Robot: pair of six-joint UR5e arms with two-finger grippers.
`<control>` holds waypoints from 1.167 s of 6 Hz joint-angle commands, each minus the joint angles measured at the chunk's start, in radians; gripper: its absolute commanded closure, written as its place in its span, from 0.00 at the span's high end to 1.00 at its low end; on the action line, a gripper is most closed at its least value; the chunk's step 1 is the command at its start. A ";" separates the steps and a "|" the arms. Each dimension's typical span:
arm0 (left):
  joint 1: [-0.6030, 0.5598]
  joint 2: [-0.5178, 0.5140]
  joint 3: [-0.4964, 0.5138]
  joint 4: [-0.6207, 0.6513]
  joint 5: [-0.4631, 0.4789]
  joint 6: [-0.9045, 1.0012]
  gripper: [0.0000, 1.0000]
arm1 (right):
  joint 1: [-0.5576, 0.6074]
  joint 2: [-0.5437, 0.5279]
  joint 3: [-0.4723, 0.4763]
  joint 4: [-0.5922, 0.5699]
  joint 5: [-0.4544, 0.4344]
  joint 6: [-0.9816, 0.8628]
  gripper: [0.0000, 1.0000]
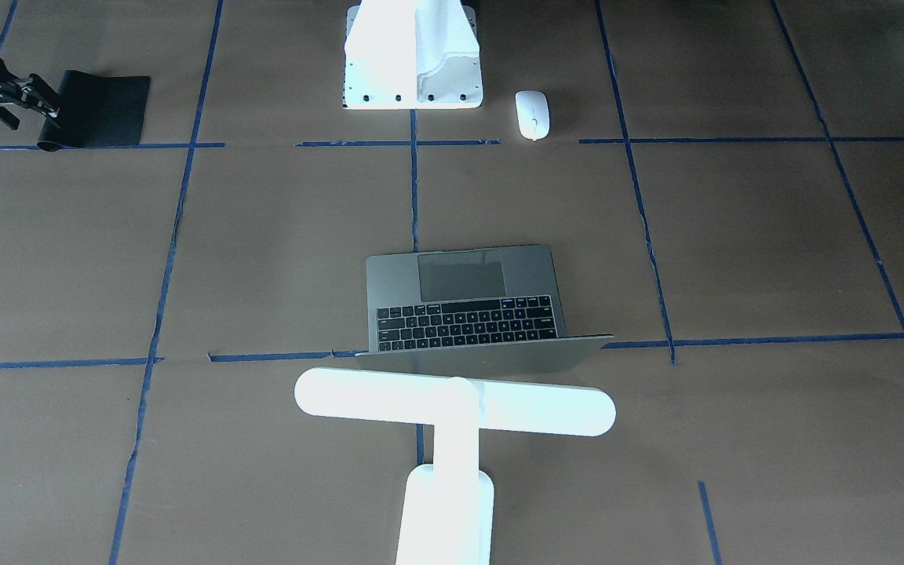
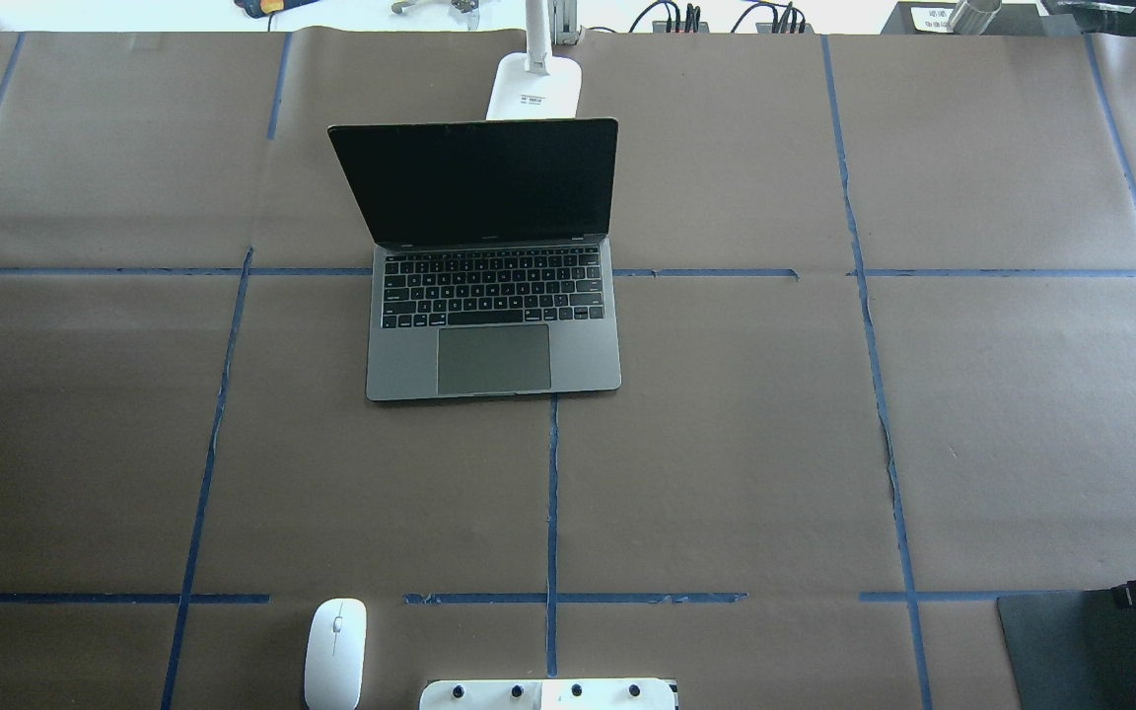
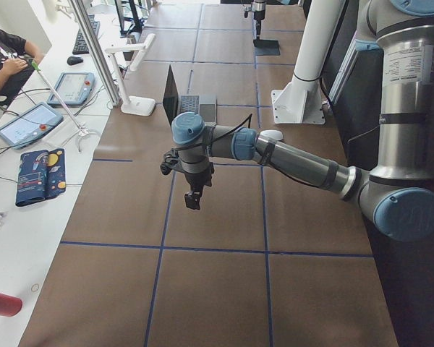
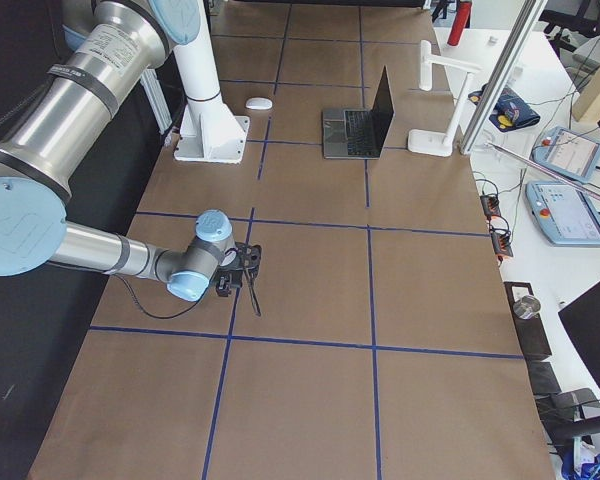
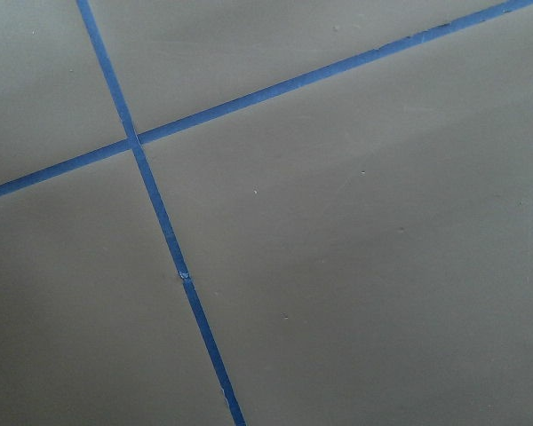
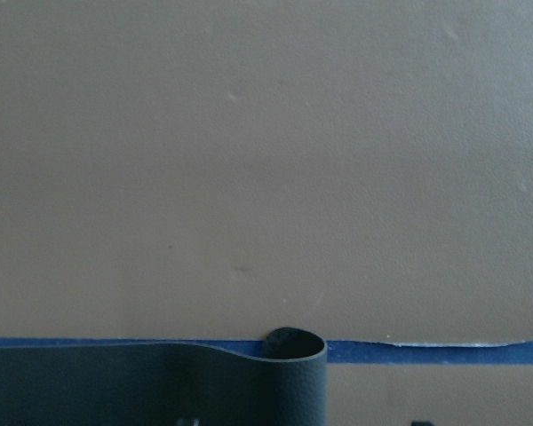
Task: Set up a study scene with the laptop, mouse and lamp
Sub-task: 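Reach the right gripper down and grasp the black mouse pad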
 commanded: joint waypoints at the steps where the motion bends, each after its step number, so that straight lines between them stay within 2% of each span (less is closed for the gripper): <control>1: -0.001 0.002 -0.006 0.000 0.000 0.000 1.00 | -0.029 0.064 -0.053 0.001 -0.002 0.001 0.80; 2: -0.001 0.002 -0.006 0.000 0.000 0.000 1.00 | -0.032 0.066 -0.053 0.004 0.001 0.002 0.57; 3: -0.001 0.002 -0.006 0.000 0.000 0.000 1.00 | -0.029 0.054 -0.053 0.043 0.007 0.002 0.22; 4: -0.001 0.002 -0.006 0.000 0.000 0.000 1.00 | -0.029 0.030 -0.053 0.092 0.012 0.002 0.03; 5: -0.001 0.002 -0.006 0.000 0.000 0.000 1.00 | -0.029 0.028 -0.053 0.100 0.013 0.001 0.00; 7: -0.001 0.008 -0.006 0.000 0.000 0.001 1.00 | -0.026 0.029 -0.034 0.108 0.015 0.043 0.00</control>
